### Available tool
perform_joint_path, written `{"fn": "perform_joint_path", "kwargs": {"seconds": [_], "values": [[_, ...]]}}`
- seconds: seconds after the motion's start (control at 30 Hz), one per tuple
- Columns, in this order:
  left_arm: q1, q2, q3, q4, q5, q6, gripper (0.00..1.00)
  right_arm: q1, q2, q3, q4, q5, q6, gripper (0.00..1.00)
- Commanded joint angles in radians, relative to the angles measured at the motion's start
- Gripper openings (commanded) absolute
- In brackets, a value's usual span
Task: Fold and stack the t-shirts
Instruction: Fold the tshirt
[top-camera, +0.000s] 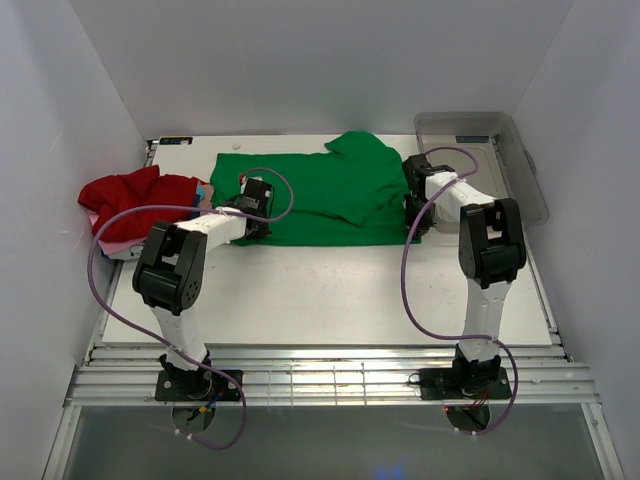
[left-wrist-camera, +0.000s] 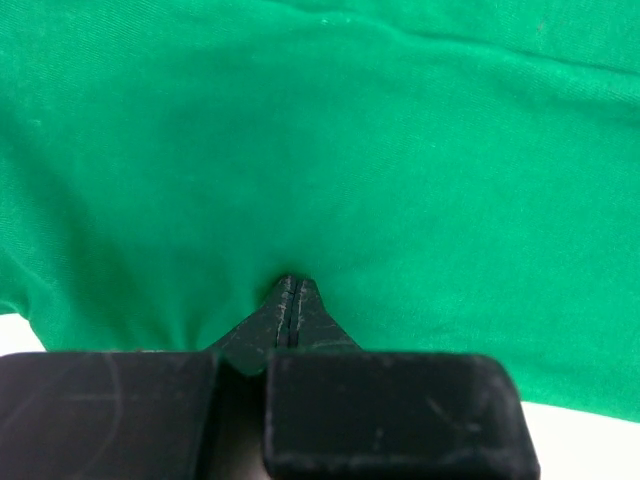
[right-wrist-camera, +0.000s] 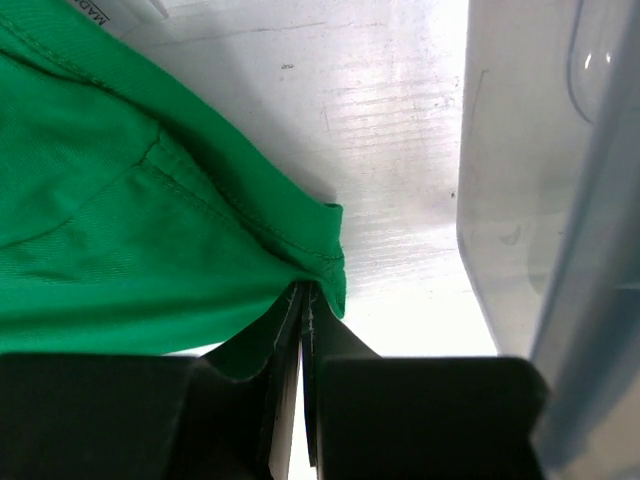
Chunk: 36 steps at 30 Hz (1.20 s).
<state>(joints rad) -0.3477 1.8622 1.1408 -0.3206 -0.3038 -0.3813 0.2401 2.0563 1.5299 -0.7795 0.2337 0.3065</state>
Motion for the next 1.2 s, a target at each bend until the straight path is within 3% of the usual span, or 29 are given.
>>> {"fn": "perform_joint_path", "kwargs": {"seconds": [0.0,0.37,0.73,0.97,1.17], "values": [[0.015,-0.014,0.013,-0.132,0.052,0.033,0.0,-0.024,-0.073,0.032,0.008,-0.006,-0.032,0.08],[-0.12,-0.035,0.263,-0.175,0.107,0.021,0.0,0.021,-0.225,0.09,0.029,-0.138,-0.032,0.08],[-0.148,-0.033,0.266,-0.209,0.134,-0.047,0.0,0.045,-0.052,0.119,0.069,-0.332,-0.006,0.08],[-0.148,-0.133,0.211,-0.222,0.036,-0.025,0.0,0.045,0.047,0.112,0.028,-0.272,-0.007,0.08],[-0.146,-0.175,0.171,-0.239,-0.006,-0.005,0.0,0.044,0.057,0.053,-0.02,-0.134,-0.007,0.08]]}}
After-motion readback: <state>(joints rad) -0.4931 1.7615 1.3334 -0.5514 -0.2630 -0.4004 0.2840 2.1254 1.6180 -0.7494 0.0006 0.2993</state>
